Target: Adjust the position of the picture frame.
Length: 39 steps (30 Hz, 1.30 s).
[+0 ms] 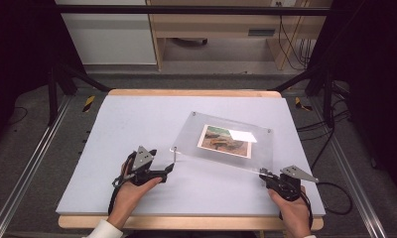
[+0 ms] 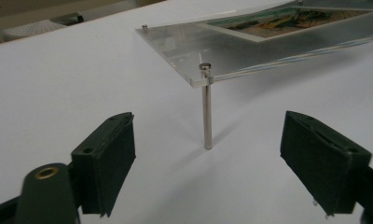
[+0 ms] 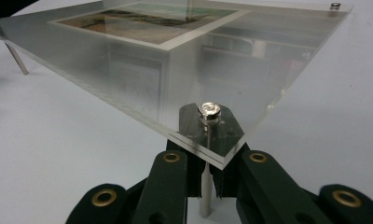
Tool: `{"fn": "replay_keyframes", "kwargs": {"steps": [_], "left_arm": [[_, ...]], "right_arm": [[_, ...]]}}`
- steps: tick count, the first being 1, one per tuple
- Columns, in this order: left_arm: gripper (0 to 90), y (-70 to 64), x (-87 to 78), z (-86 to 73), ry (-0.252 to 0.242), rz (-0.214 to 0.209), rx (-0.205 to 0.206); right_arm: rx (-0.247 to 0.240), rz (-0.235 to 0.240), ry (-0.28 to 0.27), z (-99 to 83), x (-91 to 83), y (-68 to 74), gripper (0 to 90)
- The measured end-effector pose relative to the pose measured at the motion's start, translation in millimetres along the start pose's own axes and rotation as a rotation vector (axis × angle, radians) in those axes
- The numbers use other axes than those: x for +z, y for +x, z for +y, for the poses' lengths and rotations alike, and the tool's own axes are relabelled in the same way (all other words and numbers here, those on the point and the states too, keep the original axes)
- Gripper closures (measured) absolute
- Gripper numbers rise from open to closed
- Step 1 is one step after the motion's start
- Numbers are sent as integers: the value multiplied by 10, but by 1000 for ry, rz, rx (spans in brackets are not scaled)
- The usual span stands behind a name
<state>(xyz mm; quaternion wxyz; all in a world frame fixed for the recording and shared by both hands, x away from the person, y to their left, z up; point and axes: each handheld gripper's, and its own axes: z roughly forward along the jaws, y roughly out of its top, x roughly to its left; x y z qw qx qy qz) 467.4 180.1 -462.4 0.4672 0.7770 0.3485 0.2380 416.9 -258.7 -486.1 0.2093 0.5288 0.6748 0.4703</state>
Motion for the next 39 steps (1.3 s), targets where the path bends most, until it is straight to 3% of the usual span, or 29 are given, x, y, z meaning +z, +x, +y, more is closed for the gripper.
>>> {"fn": "replay_keyframes", "kwargs": {"steps": [7, 9, 12, 19, 26, 28, 30, 35, 39], "left_arm": [[333, -69, 154, 90, 23, -4, 18], [361, -68, 240, 98, 38, 10, 0], [472, -19, 354, 98, 56, 5, -38], [622, 35, 491, 93, 67, -16, -40], [713, 56, 532, 132, 22, -16, -57], [775, 95, 532, 141, -2, -47, -111], [825, 105, 531, 148, -12, -65, -127], [841, 95, 518, 217, -23, -55, -123], [843, 104, 508, 278, -30, -56, -131]], "right_arm": [[19, 13, -6, 17, -12, -10, 841], [35, 25, -6, 24, -19, -10, 840], [39, 36, -8, 29, -20, -13, 839], [46, 47, -3, 30, -18, -22, 837], [52, 47, -6, 34, -22, -22, 837], [57, 52, -20, 47, -31, -28, 836], [69, 56, -32, 56, -36, -30, 836], [69, 58, -50, 79, -49, -29, 838], [27, 46, -81, 128, -60, -16, 844]]}}
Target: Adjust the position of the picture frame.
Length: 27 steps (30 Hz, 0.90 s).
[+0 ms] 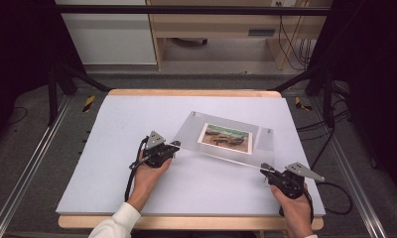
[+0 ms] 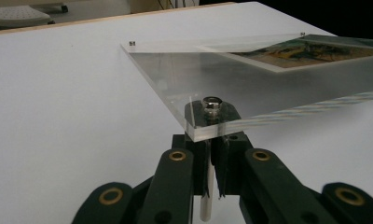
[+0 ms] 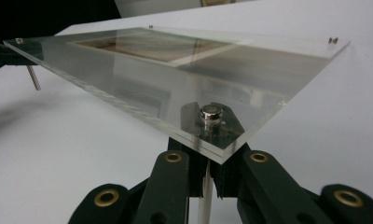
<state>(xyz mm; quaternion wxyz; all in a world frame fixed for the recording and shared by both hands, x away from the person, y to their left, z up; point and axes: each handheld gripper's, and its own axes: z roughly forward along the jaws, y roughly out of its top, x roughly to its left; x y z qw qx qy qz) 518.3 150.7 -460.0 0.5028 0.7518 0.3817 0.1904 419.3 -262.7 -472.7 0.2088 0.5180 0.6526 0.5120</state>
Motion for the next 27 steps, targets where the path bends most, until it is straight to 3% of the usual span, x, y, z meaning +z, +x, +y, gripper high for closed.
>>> {"fn": "replay_keyframes", "kwargs": {"steps": [7, 11, 14, 18, 21, 27], "left_arm": [[838, 12, -5, 61, -4, -13, 0], [780, 22, 13, 85, -1, -21, -15], [836, 24, 12, 97, -2, -24, -16], [843, 24, 4, 120, 0, -35, -27], [846, -10, -12, 140, -18, -15, -4], [845, -75, -81, 149, -53, -12, -6]], "right_arm": [[-3, 2, -28, 66, 13, -10, 840], [11, 1, -24, 85, 10, -9, 842], [12, 0, -18, 96, 4, -12, 839], [30, 5, -18, 121, -16, -23, 829], [12, 15, -28, 148, -32, -27, 848], [-11, 12, -46, 216, -71, -50, 848]]}}
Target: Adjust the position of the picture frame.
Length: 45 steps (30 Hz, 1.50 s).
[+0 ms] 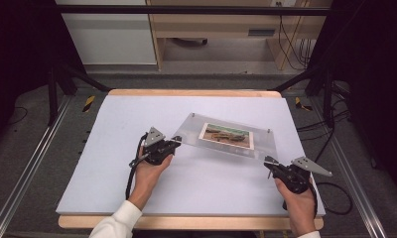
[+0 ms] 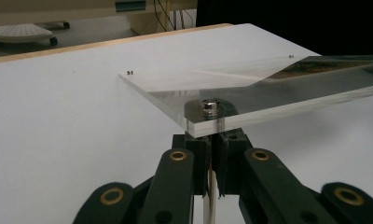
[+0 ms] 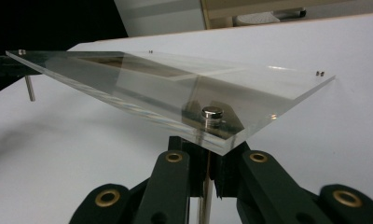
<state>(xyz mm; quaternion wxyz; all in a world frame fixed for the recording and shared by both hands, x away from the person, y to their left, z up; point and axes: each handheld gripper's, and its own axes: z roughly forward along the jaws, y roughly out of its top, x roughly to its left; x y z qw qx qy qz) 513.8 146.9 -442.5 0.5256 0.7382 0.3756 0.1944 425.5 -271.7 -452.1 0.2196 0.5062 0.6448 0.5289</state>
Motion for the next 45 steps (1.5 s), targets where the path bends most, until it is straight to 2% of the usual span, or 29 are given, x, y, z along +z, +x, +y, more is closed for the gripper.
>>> {"fn": "replay_keyframes", "kwargs": {"steps": [5, 11, 14, 18, 21, 22, 30, 33, 35, 38, 40, 45], "left_arm": [[844, -14, -82, 40, -21, 20, 2], [843, 40, -280, 106, -63, 56, 5], [840, 67, -412, 135, -82, 76, 16], [839, 119, -642, 147, -113, 106, 13], [837, 148, -725, 140, -121, 121, 14], [836, 180, -804, 129, -131, 134, 10], [834, 250, -1033, 30, -142, 185, 12], [832, 263, -1038, -5, -145, 192, 18], [832, 280, -1027, -43, -151, 196, 4], [830, 307, -991, -81, -140, 202, 5], [832, 330, -973, -93, -143, 201, -12], [832, 360, -923, -117, -132, 206, -10]], "right_arm": [[-20, 11, -4, 75, -3, 21, 842], [-53, 37, -26, 206, 71, 118, 842], [-71, 54, -35, 293, 135, 176, 842], [-94, 85, -43, 439, 276, 270, 843], [-106, 100, -44, 499, 342, 317, 844], [-119, 115, -49, 543, 403, 371, 844], [-143, 157, -42, 588, 594, 551, 844], [-141, 159, -41, 573, 627, 568, 844], [-149, 159, -33, 556, 654, 572, 844], [-143, 152, -25, 545, 687, 575, 845], [-141, 150, -23, 528, 712, 578, 844], [-129, 149, -6, 495, 782, 546, 843]]}}
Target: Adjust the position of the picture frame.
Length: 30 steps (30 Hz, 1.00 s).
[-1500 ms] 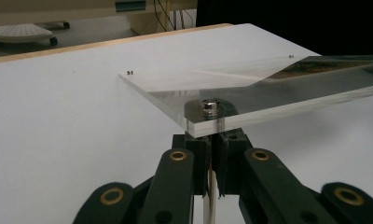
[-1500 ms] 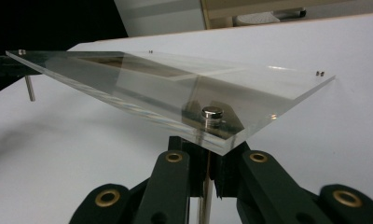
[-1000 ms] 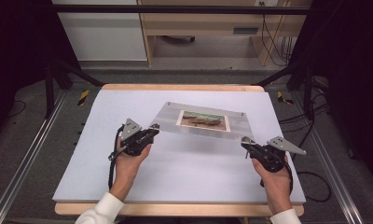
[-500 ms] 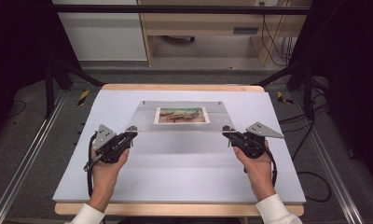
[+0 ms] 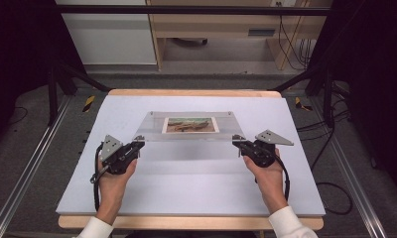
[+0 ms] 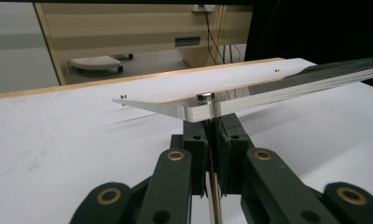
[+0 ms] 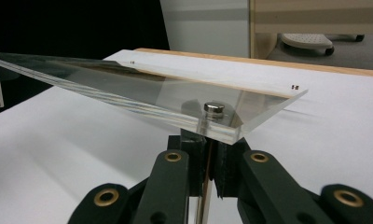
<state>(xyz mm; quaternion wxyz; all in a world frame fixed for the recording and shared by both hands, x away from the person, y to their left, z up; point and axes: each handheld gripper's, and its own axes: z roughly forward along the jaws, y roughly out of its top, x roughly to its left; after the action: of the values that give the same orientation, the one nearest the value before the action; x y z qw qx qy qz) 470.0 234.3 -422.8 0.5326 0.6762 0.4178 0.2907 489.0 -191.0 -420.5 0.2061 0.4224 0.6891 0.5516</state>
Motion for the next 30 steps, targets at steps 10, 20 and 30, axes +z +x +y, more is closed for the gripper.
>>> {"fn": "replay_keyframes", "kwargs": {"steps": [10, 20, 30], "left_arm": [[830, -16, 146, -97, 15, -2, -16], [829, -18, 192, -128, 17, 6, -12], [828, 25, 207, -167, 46, -3, 0]], "right_arm": [[15, -23, 25, -62, 45, -93, 843], [17, -39, 40, -104, 100, -135, 840], [17, -37, 48, -149, 113, -110, 841]]}}
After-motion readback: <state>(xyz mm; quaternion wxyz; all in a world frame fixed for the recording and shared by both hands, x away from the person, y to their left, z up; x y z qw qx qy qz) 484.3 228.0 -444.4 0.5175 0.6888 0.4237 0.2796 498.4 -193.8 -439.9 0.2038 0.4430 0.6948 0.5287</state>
